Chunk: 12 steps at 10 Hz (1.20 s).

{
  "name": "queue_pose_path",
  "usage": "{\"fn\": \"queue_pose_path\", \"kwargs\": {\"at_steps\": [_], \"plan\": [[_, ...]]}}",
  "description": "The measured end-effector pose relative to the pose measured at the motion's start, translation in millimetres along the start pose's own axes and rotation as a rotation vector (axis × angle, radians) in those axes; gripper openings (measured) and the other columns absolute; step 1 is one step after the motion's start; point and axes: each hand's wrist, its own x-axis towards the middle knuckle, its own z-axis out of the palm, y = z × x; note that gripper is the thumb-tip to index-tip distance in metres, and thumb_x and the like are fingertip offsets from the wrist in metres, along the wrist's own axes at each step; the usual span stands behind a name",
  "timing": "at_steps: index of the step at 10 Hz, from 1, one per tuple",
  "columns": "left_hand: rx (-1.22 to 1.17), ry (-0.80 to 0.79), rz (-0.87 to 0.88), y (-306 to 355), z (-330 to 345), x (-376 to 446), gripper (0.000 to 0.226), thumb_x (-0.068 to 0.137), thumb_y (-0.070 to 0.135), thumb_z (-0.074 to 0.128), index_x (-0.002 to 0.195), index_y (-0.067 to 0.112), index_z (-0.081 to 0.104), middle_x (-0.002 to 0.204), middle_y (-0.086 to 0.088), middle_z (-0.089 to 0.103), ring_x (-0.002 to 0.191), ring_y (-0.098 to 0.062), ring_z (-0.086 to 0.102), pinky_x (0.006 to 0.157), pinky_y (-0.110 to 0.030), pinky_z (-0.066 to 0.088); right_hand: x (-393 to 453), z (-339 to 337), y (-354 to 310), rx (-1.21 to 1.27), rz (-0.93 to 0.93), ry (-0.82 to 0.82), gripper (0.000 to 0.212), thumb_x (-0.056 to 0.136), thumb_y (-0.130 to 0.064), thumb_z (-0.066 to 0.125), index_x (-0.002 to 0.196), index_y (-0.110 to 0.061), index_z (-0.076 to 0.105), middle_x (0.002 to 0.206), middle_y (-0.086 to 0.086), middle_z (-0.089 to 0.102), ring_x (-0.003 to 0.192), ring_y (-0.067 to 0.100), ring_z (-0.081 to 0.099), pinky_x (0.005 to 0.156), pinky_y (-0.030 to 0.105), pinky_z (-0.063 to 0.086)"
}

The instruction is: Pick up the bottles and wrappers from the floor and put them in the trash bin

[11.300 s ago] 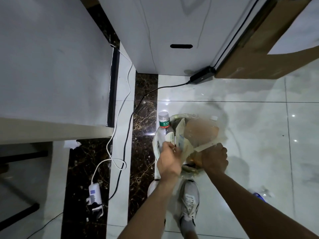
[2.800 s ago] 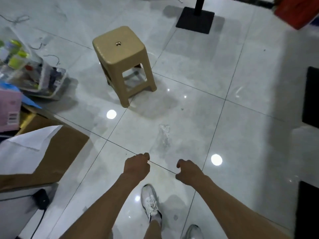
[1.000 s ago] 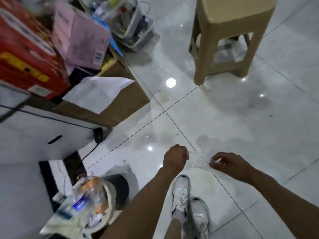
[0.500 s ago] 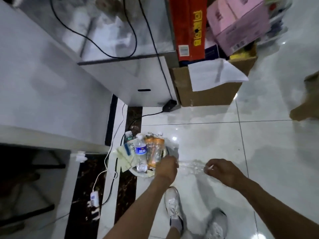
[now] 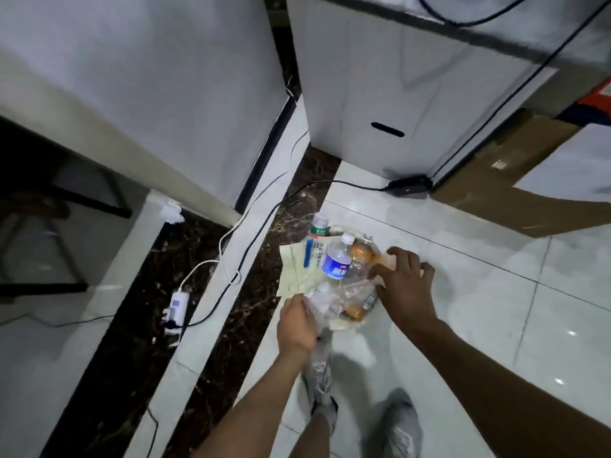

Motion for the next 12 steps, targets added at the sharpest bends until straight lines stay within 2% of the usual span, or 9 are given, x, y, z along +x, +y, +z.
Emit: {"fn": "queue_pose_path", "kwargs": {"at_steps": [2, 3, 4, 5, 6, 7, 9, 11, 12], "plan": [[-0.061, 0.035, -0.069, -29.5, 58.2, 26.2, 0.022, 0.099, 0.034, 0.044, 0.110, 0.026, 0.062, 0.115, -0.005, 0.050, 0.098, -0.020, 0.048, 0.080, -0.028, 0.042, 67.4, 34.2, -21.4, -0.060, -0.082, 0.010, 0.025, 0.085, -0.012, 0.062, 0.105, -0.022, 0.071, 0.138, 0.012, 0.044, 0.120, 0.034, 0.042, 0.091, 0.037, 0.043], [-0.270, 0.027, -0.086, -29.6, 85.0, 36.2, 0.025, 0.099, 0.023, 0.048, 0.120, 0.017, 0.059, 0.121, -0.005, 0.058, 0.101, -0.017, 0.056, 0.078, -0.013, 0.039, 89.3, 56.9, -19.1, -0.074, -0.074, 0.008, 0.025, 0.085, -0.010, 0.059, 0.107, -0.018, 0.067, 0.140, 0.012, 0.041, 0.122, 0.033, 0.042, 0.088, 0.038, 0.045], [-0.455, 0.164, -0.096, -21.0, 94.1, 44.5, 0.029, 0.095, 0.007, 0.052, 0.123, 0.008, 0.058, 0.120, -0.013, 0.061, 0.108, -0.026, 0.057, 0.090, -0.027, 0.046, 95.2, 81.0, -15.1, -0.074, -0.008, 0.020, 0.029, 0.086, -0.010, 0.055, 0.113, -0.017, 0.063, 0.140, 0.011, 0.041, 0.123, 0.033, 0.041, 0.087, 0.042, 0.047], [-0.532, 0.279, -0.106, -18.3, 98.8, 45.2, 0.034, 0.087, 0.000, 0.062, 0.121, -0.003, 0.059, 0.114, -0.019, 0.061, 0.102, -0.027, 0.058, 0.089, -0.039, 0.049, 90.2, 97.3, -13.8, -0.038, 0.117, 0.040, 0.037, 0.085, -0.004, 0.052, 0.119, -0.016, 0.058, 0.142, 0.010, 0.038, 0.123, 0.033, 0.040, 0.089, 0.044, 0.048], [-0.423, 0.298, -0.058, -23.4, 100.1, 39.5, 0.049, 0.086, 0.024, 0.073, 0.126, 0.001, 0.058, 0.117, -0.014, 0.062, 0.101, -0.022, 0.061, 0.084, -0.033, 0.054, 83.2, 102.6, -19.6, -0.012, 0.117, 0.062, 0.048, 0.084, 0.000, 0.050, 0.129, -0.018, 0.052, 0.146, 0.012, 0.034, 0.125, 0.035, 0.039, 0.096, 0.045, 0.044], [-0.314, 0.175, -0.073, -27.8, 91.5, 40.6, 0.068, 0.080, 0.045, 0.074, 0.136, 0.013, 0.051, 0.128, -0.008, 0.055, 0.109, -0.018, 0.058, 0.084, -0.030, 0.052, 77.3, 96.4, -27.5, 0.023, 0.111, 0.096, 0.063, 0.082, 0.000, 0.051, 0.140, -0.023, 0.040, 0.148, 0.013, 0.030, 0.126, 0.036, 0.038, 0.099, 0.047, 0.042], [-0.110, 0.132, -0.025, -24.3, 72.9, 51.7, 0.061, 0.074, 0.042, 0.079, 0.126, 0.020, 0.056, 0.127, -0.004, 0.052, 0.108, -0.020, 0.056, 0.083, -0.033, 0.053, 65.5, 77.5, -32.9, 0.057, 0.133, 0.083, 0.072, 0.081, 0.003, 0.050, 0.144, -0.028, 0.032, 0.148, 0.010, 0.025, 0.129, 0.034, 0.036, 0.101, 0.047, 0.041], [-0.115, 0.106, 0.047, -1.7, 55.0, 51.8, 0.059, 0.073, 0.061, 0.072, 0.120, 0.029, 0.057, 0.126, 0.005, 0.056, 0.114, -0.010, 0.052, 0.096, -0.025, 0.047, 51.3, 61.7, -31.2, 0.054, 0.042, -0.006, 0.058, 0.089, -0.012, 0.060, 0.142, -0.019, 0.038, 0.146, 0.013, 0.039, 0.128, 0.033, 0.042, 0.099, 0.046, 0.047], [-0.183, 0.080, 0.065, 13.1, 37.3, 53.9, 0.039, 0.085, 0.055, 0.062, 0.116, 0.030, 0.060, 0.120, 0.005, 0.059, 0.111, -0.012, 0.055, 0.089, -0.025, 0.047, 52.6, 47.9, -33.2, 0.068, 0.044, -0.035, 0.041, 0.093, -0.012, 0.045, 0.134, -0.016, 0.048, 0.140, 0.013, 0.050, 0.122, 0.032, 0.051, 0.090, 0.041, 0.051]]}}
